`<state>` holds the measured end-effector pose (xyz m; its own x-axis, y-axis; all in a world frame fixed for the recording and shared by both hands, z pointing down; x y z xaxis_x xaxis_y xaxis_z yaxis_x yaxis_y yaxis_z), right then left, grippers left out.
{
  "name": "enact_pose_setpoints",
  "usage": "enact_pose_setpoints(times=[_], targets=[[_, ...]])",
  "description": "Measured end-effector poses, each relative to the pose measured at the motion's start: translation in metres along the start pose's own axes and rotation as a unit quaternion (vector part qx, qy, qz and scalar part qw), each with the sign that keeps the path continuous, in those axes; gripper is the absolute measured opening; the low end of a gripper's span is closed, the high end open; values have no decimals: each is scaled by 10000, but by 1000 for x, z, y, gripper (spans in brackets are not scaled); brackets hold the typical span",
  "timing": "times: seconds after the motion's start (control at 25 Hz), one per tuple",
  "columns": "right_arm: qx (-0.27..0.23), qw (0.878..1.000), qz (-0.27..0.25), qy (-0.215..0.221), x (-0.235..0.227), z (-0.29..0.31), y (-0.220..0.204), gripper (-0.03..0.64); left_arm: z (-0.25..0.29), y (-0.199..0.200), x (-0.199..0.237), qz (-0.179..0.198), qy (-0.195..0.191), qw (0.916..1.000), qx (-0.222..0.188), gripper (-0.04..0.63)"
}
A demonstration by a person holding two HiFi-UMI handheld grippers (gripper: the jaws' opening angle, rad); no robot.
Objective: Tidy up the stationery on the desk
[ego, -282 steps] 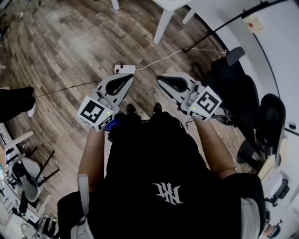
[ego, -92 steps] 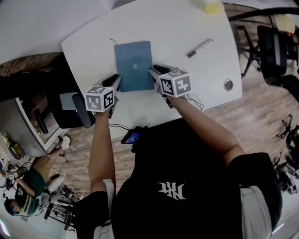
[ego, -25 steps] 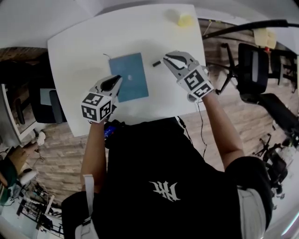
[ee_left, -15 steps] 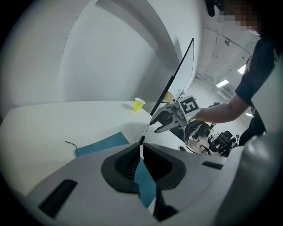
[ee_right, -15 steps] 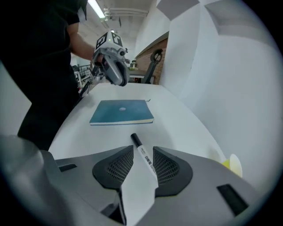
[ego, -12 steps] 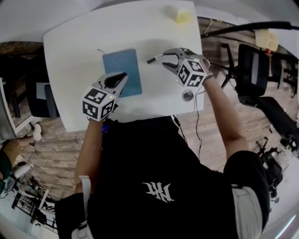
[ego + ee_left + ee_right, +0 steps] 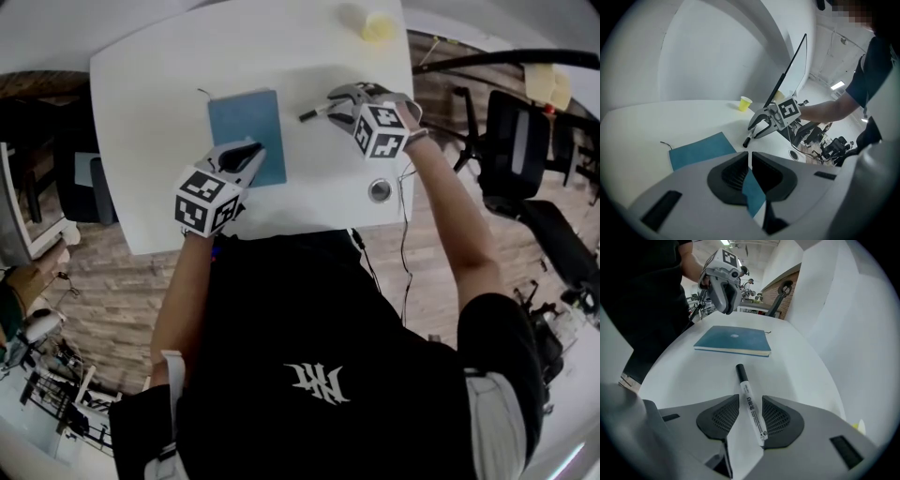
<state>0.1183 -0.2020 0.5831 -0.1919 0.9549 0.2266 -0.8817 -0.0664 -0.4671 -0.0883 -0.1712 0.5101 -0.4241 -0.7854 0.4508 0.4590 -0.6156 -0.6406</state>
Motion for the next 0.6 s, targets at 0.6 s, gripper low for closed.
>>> enact_pose_setpoints(times=[0.6], targets=[[-41,9987,-151,489,3,2,0,95,6,-12,-1,-81,-86,9998,152,28]])
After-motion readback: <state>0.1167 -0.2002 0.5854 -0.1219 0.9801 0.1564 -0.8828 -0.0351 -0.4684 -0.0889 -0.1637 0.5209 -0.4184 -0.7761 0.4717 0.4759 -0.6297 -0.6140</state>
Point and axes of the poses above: the fingertips, and each gripper's own axes: z forward along the fingers, x to its left, y out of its top, the point moved 6 cm from there along -z, backward along the fingers, and after that the axes turned 4 degrees about -y, right-handed, at the moved point
